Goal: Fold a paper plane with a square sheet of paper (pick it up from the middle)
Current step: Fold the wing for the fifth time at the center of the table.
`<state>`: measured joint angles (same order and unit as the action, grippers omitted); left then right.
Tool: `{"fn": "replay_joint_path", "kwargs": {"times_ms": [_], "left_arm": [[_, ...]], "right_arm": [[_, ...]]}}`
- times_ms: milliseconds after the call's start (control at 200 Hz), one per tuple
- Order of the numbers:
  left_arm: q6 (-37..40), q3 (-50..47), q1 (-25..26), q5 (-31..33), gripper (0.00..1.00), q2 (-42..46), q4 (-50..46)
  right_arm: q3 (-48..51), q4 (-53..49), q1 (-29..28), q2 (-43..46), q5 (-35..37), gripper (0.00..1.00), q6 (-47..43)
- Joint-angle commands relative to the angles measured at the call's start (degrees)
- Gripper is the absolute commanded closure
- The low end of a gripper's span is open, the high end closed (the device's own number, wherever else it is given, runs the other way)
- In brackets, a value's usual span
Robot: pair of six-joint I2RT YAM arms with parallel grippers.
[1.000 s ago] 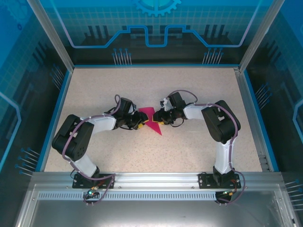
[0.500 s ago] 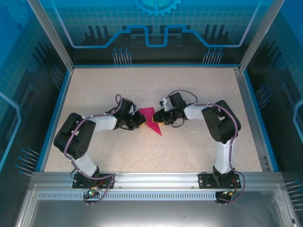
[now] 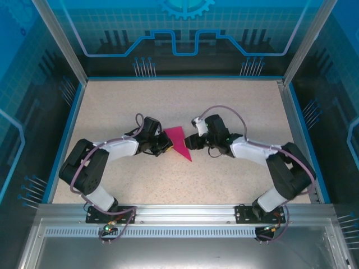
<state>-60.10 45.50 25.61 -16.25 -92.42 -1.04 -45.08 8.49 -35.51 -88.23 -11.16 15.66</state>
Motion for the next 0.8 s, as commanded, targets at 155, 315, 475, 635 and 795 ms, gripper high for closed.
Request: {"fn": "replay_joint_path", "kwargs": {"times_ms": [155, 315, 475, 635, 795], "left_arm": [[-4.5, 1.4, 1.2, 2.7, 0.97, 3.1, -5.1], [-4.6, 2.1, 1.3, 2.4, 0.96, 3.3, -6.1], [-4.7, 2.4, 1.2, 2.1, 0.96, 3.0, -6.4], [-4.8, 2.5, 1.3, 2.1, 0.96, 3.1, -6.6], [-4.9, 3.0, 1.2, 2.0, 0.95, 2.6, -6.8]], "right_arm": [[12.7, 20.0, -9.8, 1.5, 14.0, 0.53, -17.9], [12.3, 23.7, -13.3, -2.9, 16.2, 0.51, -23.1], [11.5, 29.3, -15.9, -8.4, 20.4, 0.51, -25.6], [10.5, 34.3, -16.3, -12.5, 22.5, 0.55, -26.3], [9.0, 38.0, -16.7, -15.7, 25.0, 0.60, -27.1]]}}
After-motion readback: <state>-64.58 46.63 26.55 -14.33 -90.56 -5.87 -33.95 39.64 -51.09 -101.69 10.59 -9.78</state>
